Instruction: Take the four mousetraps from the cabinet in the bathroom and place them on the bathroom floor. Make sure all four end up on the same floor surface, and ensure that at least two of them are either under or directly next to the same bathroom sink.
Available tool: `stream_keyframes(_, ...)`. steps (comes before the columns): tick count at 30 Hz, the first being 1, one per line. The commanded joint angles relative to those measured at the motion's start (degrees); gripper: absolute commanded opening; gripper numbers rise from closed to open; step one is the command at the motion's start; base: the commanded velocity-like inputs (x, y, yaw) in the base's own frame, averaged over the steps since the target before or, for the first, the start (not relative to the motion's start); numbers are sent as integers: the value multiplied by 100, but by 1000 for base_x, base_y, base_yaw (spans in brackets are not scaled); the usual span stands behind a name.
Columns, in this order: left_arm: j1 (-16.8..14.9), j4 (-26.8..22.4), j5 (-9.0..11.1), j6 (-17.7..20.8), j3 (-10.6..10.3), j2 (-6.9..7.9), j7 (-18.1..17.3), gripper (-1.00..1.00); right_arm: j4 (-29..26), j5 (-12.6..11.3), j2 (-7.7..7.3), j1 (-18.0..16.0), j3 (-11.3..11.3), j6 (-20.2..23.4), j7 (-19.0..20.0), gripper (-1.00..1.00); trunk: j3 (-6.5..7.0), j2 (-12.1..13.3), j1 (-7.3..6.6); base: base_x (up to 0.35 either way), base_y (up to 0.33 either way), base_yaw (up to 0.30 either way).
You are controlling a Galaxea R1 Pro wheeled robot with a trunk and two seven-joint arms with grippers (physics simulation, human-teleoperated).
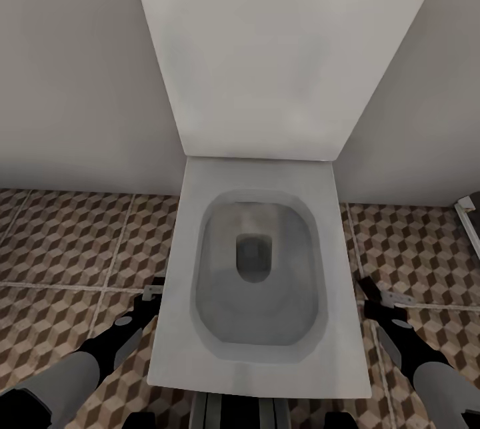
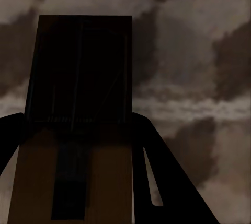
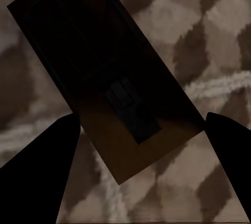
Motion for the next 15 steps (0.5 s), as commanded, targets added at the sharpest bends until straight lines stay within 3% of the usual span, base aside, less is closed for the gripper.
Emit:
stream_keyframes(1,-4,5,44,-23,-42,4,-6,-100,10,-35,1,-2,-5,-15,-4,-100,-3,-1,-1,0,0,0)
stream_keyframes(15,-4,2,44,-23,-36,4,-6,-100,39,-36,60,-2,3,-15,0,-100,-3,-1,-1,0,0,0)
